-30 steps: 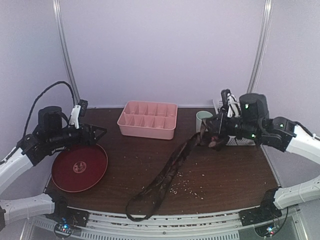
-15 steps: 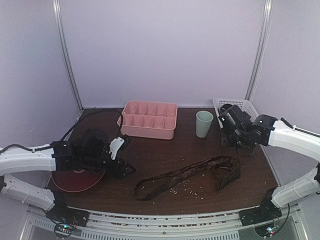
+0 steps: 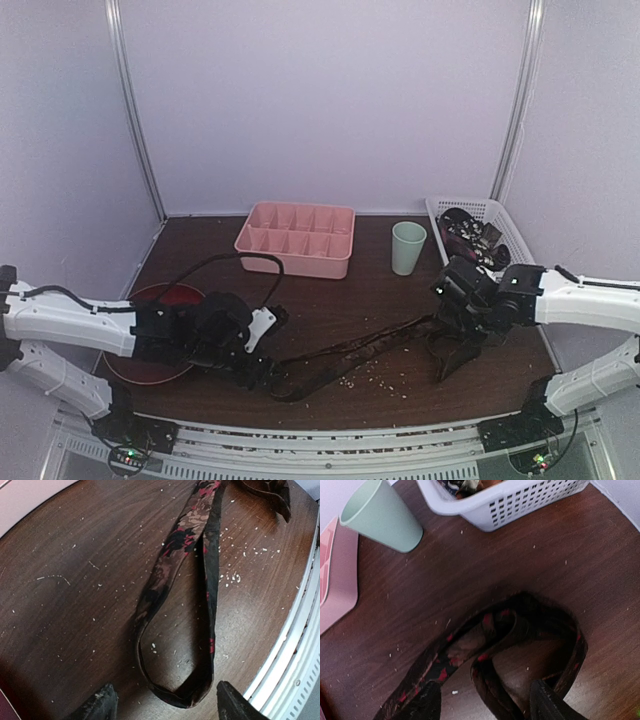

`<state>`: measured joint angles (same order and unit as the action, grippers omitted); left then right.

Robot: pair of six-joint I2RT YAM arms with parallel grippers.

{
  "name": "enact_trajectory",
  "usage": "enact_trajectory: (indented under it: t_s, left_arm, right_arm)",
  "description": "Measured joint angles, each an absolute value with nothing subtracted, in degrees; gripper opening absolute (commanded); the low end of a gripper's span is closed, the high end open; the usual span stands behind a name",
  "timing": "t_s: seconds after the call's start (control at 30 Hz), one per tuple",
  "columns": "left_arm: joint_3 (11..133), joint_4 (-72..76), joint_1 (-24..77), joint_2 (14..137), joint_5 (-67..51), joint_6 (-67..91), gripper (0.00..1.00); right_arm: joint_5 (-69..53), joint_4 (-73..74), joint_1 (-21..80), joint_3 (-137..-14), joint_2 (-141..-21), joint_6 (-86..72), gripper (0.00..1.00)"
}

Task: Roll the ties
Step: Flatten out the tie at the center of the board.

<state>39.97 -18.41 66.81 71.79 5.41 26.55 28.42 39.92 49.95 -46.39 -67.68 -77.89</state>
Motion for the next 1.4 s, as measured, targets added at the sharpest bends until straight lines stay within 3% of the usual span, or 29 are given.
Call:
enact_trajectory:
  t_s: [0.17,0.5,0.73,1.07,1.4]
  left_arm:
    - [37.4,-16.5,66.8,72.9,5.7,27.8,0.78]
    - [32.4,-10.4,66.8,73.7,1.5,29.1,0.87]
    - [30.2,-8.3,66.8,73.7,0.5,29.6,0.87]
    - [29.3,-7.4,66.8,74.4,3.6,30.2,0.84]
    - [28.7,-5.9,66.8,74.3,3.6,29.6,0.84]
  right_arm:
    - [30.8,42.0,60.4,-46.4,-72.2,-84.8,0.73]
    - [33.9,53.8,69.6,-53.9,-92.3,-94.2,0.77]
    - [35.6,61.6,71.7,-57.9,-102.8,-97.8,0.78]
    - [36.9,68.3,71.7,-58.4,-100.8,-98.6,0.78]
    - [35.5,67.7,71.7,-50.8,-95.8,-96.9,0.78]
